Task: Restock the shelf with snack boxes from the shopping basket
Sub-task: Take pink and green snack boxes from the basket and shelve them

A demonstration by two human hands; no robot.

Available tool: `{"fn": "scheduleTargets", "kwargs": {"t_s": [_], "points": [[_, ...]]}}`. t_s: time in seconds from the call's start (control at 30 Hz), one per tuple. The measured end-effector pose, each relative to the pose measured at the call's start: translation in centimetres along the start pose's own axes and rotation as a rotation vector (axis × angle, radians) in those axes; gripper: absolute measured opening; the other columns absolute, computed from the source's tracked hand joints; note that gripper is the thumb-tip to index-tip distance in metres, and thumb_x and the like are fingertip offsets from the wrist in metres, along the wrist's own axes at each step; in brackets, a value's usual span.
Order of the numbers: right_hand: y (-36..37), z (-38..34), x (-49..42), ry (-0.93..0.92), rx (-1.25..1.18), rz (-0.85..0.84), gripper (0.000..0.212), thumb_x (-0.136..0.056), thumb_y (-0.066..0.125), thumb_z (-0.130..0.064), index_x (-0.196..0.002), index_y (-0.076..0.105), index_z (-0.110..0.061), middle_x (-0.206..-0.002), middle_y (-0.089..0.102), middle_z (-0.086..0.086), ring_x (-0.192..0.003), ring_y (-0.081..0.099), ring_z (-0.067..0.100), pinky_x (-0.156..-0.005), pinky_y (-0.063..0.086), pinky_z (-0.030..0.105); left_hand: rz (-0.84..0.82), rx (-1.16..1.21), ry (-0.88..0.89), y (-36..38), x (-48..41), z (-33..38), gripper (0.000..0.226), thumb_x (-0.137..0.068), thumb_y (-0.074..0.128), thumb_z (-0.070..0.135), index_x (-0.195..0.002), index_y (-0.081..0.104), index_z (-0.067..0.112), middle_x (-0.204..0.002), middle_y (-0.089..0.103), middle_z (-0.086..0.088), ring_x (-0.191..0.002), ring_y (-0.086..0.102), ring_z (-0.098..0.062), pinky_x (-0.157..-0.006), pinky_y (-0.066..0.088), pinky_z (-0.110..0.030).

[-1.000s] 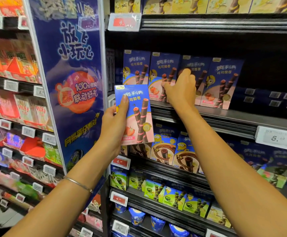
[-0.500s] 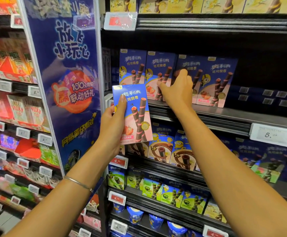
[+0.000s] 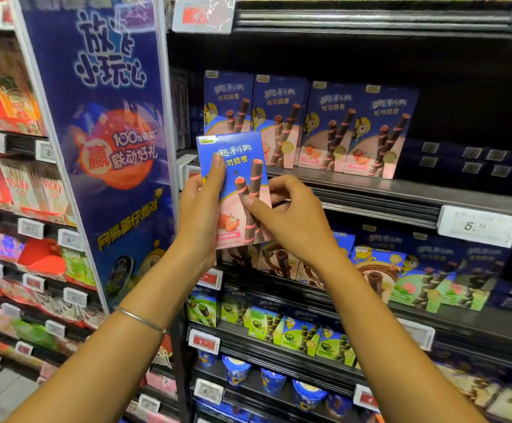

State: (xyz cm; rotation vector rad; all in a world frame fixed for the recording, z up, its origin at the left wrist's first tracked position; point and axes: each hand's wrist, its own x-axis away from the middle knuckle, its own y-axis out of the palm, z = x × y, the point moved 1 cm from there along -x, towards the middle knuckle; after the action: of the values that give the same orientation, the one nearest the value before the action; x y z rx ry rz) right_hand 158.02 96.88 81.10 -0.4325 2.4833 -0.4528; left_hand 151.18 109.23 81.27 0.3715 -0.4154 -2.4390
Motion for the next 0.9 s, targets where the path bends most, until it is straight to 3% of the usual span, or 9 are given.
{"fn": "scheduleTargets", "kwargs": {"t_s": [0.2,0.27,0.33,0.43,0.5,0.63,0.7,0.83,0.9], "points": [[-2.1,-0.2,0.2,0.040,-0.053,-0.025,0.037,-0.083,0.079,-0.046,-0.100,0.064,-0.017,-0.087,0.067,0.005,-0.074,0.065,0.020,-0.073,0.056,0.044,-0.063,0.040,0.020,1.3,0.0,-0.1,0.072,-0.096,0.055,0.062,-0.138,0.060,0.004,-0.121,0.076,-0.017,-0.108,0.074,-0.042,-0.096,0.057,-0.065],[-2.8,-0.1,0.0,0.072,-0.119,-0.054,0.033,-0.086,0.079,-0.039,-0.100,0.063,-0.014,-0.080,0.062,-0.001,-0.072,0.062,0.014,-0.067,0.054,0.041,-0.129,0.067,0.025,1.5,-0.1,-0.2,0.070,-0.090,0.050,0.069,-0.130,0.069,0.014,-0.120,0.078,-0.013,-0.109,0.075,-0.039,-0.095,0.060,-0.060],[-3.9,-0.2,-0.5,0.084,-0.199,-0.029,0.024,-0.088,0.078,-0.031,-0.098,0.063,-0.015,-0.075,0.063,-0.010,-0.073,0.067,0.012,-0.066,0.058,0.039,-0.102,0.031,0.046,1.5,-0.4,-0.5,0.054,-0.100,0.052,0.060,-0.125,0.070,0.016,-0.119,0.078,-0.010,-0.107,0.076,-0.034,-0.091,0.062,-0.055],[-6.7,-0.5,-1.6,0.066,-0.254,0.126,0.025,-0.090,0.077,-0.028,-0.103,0.064,-0.012,-0.096,0.071,0.009,-0.094,0.074,0.029,-0.081,0.060,0.056,0.023,-0.066,0.093,0.9,-1.5,-1.6,0.023,-0.103,0.066,0.032,-0.112,0.065,0.011,-0.101,0.079,-0.004,-0.087,0.079,-0.021,-0.075,0.062,-0.042],[-8.6,-0.5,-2.6,0.029,-0.257,0.256,0.029,-0.090,0.077,-0.029,-0.105,0.061,-0.009,-0.104,0.072,0.017,-0.097,0.073,0.032,-0.083,0.059,0.058,0.043,-0.068,0.082,0.6,-1.8,-1.9,0.012,-0.103,0.067,0.025,-0.102,0.062,0.015,-0.090,0.076,-0.001,-0.076,0.076,-0.016,-0.071,0.061,-0.037],[-11.1,0.3,-4.6,0.002,-0.129,0.453,0.025,-0.088,0.076,-0.037,-0.095,0.056,-0.025,-0.081,0.064,-0.009,-0.076,0.068,0.008,-0.078,0.060,0.044,0.066,-0.070,0.080,0.2,-1.8,-1.9,0.014,-0.103,0.067,0.024,-0.102,0.060,0.012,-0.086,0.074,0.000,-0.062,0.073,-0.010,-0.050,0.053,-0.021],[-11.3,1.0,-5.7,0.018,-0.037,0.485,0.026,-0.087,0.076,-0.038,-0.095,0.055,-0.026,-0.079,0.062,-0.012,-0.075,0.065,0.005,-0.078,0.059,0.041,0.070,-0.073,0.076,0.2,-1.6,-1.8,0.019,-0.103,0.066,0.024,-0.110,0.062,0.007,-0.090,0.077,-0.002,-0.068,0.075,-0.012,-0.053,0.055,-0.023],[-10.6,2.2,-7.6,0.067,0.195,0.465,0.036,-0.086,0.075,-0.045,-0.104,0.057,-0.020,-0.099,0.067,-0.002,-0.092,0.065,0.017,-0.083,0.056,0.044,0.065,-0.076,0.070,0.3,-1.3,-1.4,0.033,-0.103,0.066,0.026,-0.125,0.062,0.001,-0.111,0.079,-0.013,-0.094,0.078,-0.031,-0.081,0.062,-0.044],[-10.2,2.3,-8.2,0.072,0.325,0.456,0.040,-0.086,0.073,-0.051,-0.104,0.057,-0.020,-0.105,0.067,0.001,-0.099,0.064,0.022,-0.080,0.055,0.043,0.060,-0.077,0.076,0.3,-1.4,-1.2,0.032,-0.104,0.066,0.026,-0.125,0.063,0.002,-0.112,0.079,-0.014,-0.096,0.078,-0.032,-0.082,0.062,-0.045]]}}
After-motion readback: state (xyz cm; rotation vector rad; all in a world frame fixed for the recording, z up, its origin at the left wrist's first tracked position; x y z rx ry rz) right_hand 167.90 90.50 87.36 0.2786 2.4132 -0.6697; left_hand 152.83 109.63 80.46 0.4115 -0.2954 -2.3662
